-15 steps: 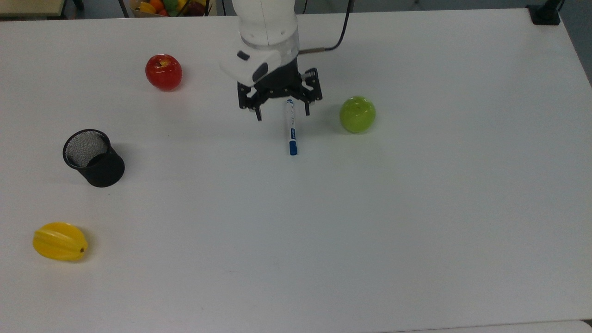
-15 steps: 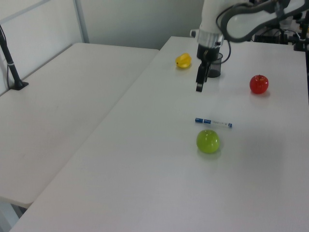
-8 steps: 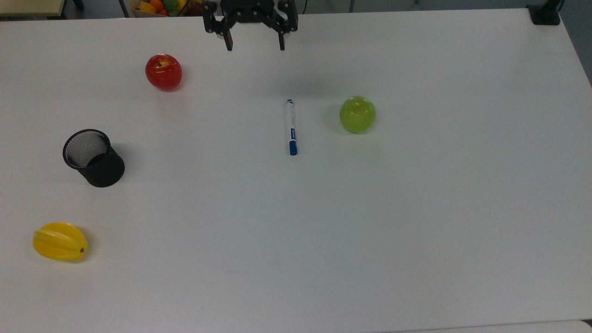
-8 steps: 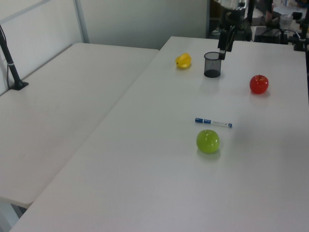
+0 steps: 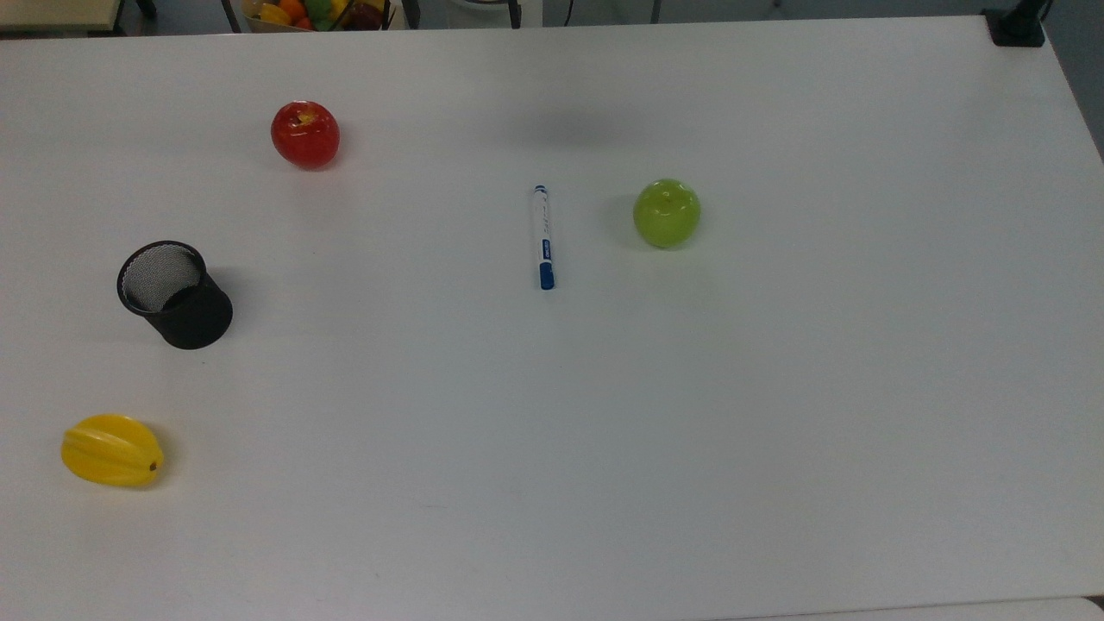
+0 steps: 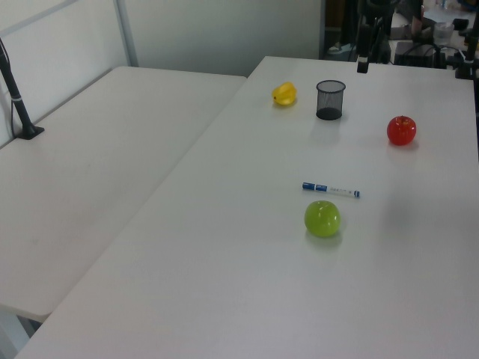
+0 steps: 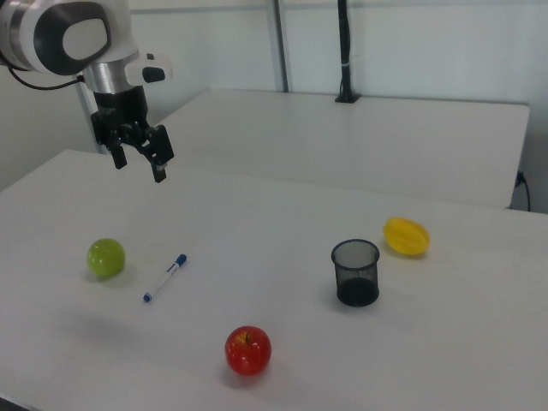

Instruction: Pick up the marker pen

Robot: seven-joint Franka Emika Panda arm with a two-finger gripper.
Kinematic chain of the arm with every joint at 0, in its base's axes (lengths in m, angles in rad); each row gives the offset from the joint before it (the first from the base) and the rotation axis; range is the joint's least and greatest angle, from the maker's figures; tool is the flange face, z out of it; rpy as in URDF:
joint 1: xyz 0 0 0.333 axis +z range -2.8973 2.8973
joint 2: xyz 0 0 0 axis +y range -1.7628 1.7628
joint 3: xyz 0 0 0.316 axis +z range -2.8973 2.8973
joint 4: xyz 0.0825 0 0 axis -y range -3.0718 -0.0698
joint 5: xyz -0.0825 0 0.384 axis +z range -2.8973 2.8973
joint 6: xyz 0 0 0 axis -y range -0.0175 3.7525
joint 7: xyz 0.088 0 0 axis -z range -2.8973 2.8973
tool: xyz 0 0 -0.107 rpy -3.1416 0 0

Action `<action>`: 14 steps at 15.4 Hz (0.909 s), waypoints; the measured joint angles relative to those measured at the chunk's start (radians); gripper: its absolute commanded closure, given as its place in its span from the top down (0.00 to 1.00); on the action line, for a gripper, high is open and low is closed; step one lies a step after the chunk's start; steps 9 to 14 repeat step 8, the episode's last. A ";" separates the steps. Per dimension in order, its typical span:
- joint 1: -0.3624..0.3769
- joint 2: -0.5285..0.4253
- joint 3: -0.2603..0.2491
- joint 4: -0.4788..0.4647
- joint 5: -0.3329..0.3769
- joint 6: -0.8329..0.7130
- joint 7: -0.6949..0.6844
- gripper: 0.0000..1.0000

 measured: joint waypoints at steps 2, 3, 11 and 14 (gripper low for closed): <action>0.000 0.002 -0.008 0.003 -0.019 0.009 -0.049 1.00; 0.000 0.004 -0.011 0.003 -0.026 0.023 -0.077 1.00; -0.002 0.008 -0.018 0.010 -0.033 0.063 -0.116 1.00; -0.002 0.008 -0.018 0.010 -0.033 0.063 -0.116 1.00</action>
